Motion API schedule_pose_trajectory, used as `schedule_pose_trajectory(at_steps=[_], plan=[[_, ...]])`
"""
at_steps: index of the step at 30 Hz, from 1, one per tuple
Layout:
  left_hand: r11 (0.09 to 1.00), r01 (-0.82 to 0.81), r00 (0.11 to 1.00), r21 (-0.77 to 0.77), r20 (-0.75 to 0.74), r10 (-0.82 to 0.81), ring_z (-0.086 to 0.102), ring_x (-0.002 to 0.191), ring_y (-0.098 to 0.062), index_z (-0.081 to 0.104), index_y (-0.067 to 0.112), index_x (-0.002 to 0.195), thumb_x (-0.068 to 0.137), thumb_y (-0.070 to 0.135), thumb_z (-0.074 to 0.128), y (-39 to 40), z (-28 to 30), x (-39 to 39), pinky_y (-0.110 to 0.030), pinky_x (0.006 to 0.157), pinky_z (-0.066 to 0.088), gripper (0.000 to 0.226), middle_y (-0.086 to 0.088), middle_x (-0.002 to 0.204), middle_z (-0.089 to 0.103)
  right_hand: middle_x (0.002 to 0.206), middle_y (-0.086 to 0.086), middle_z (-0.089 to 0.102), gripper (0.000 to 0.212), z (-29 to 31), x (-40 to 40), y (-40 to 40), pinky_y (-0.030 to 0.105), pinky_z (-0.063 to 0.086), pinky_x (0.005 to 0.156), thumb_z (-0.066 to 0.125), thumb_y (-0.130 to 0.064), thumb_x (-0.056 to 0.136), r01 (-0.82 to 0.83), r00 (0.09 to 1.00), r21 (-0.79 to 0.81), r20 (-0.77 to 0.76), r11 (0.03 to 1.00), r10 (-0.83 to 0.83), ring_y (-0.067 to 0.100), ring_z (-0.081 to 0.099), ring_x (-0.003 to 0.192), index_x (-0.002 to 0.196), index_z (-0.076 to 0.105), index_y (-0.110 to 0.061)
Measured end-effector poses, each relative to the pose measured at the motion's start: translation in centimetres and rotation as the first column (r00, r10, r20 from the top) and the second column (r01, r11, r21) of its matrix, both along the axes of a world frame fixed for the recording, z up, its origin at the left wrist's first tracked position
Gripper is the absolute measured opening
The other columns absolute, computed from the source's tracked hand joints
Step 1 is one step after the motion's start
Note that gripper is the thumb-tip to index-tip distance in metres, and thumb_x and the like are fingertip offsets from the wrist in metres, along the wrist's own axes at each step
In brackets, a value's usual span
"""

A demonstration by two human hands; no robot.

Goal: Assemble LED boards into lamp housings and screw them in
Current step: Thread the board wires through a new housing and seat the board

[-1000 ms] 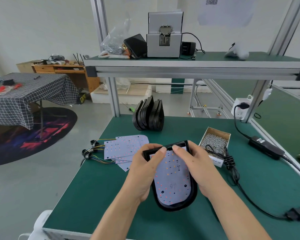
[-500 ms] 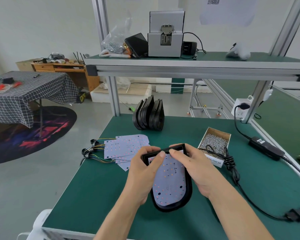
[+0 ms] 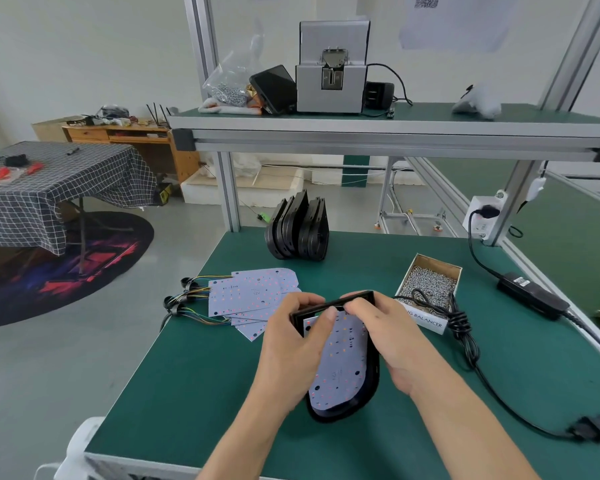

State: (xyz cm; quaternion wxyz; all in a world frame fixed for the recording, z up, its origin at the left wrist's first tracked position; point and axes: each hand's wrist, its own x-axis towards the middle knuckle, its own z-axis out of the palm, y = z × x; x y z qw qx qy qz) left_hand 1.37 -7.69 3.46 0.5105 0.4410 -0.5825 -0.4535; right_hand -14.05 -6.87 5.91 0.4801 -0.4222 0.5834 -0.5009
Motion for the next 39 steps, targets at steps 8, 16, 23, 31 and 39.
schedule_pose_trajectory(at_steps=[8,16,23,31,39], plan=[[1.0,0.019,1.0,0.002,-0.016,-0.019,0.068,0.102,-0.005,0.069,0.031,0.105,0.092,0.036,0.071,-0.2,-0.1,0.3,-0.014,0.084,0.048,0.014,0.014,0.103,0.074,0.096,0.017,0.074,0.018,-0.3,-0.7,0.1,0.038,0.05,0.082,0.067,-0.023,0.093,-0.024,0.994,-0.001,0.103,1.0,0.024,0.018,0.065,0.084,0.103,0.075,-0.01],[0.996,0.021,0.994,0.09,-0.107,-0.012,0.067,0.09,-0.009,0.071,0.032,0.102,0.084,0.048,0.071,-0.4,0.0,0.3,-0.025,0.082,0.05,0.024,0.011,0.098,0.075,0.105,0.013,0.074,0.026,-0.5,-0.1,0.6,0.039,0.052,0.088,0.068,-0.039,0.086,-0.028,0.999,-0.115,0.026,0.993,0.031,0.014,0.067,0.089,0.099,0.074,-0.017],[0.995,0.065,0.994,0.081,-0.096,-0.057,0.069,0.096,-0.011,0.071,0.038,0.099,0.083,0.045,0.072,-0.3,0.0,0.3,-0.03,0.088,0.053,0.018,0.009,0.1,0.075,0.083,0.007,0.071,0.026,-0.5,0.0,0.4,0.035,0.048,0.074,0.066,-0.04,0.077,0.021,0.999,-0.105,-0.04,0.994,-0.026,0.014,0.061,0.074,0.087,0.072,-0.016],[0.995,0.084,0.994,0.056,-0.068,-0.08,0.069,0.101,-0.012,0.069,0.038,0.099,0.084,0.039,0.071,0.0,0.2,0.1,-0.026,0.088,0.051,0.015,0.01,0.102,0.075,0.094,0.009,0.073,0.021,-0.6,0.4,0.7,0.034,0.052,0.079,0.071,-0.034,0.082,0.053,0.999,-0.136,-0.002,0.989,-0.053,0.011,0.065,0.08,0.092,0.074,-0.016],[0.991,0.057,0.991,0.12,-0.129,-0.041,0.068,0.104,-0.03,0.071,0.034,0.099,0.084,0.039,0.074,-0.2,-0.4,0.4,-0.047,0.095,0.055,0.017,0.0,0.102,0.076,0.091,0.003,0.076,0.01,-0.9,-0.2,0.4,0.032,0.054,0.076,0.073,-0.029,0.095,-0.023,0.996,-0.116,-0.093,0.993,0.012,0.013,0.069,0.082,0.09,0.075,-0.02]])
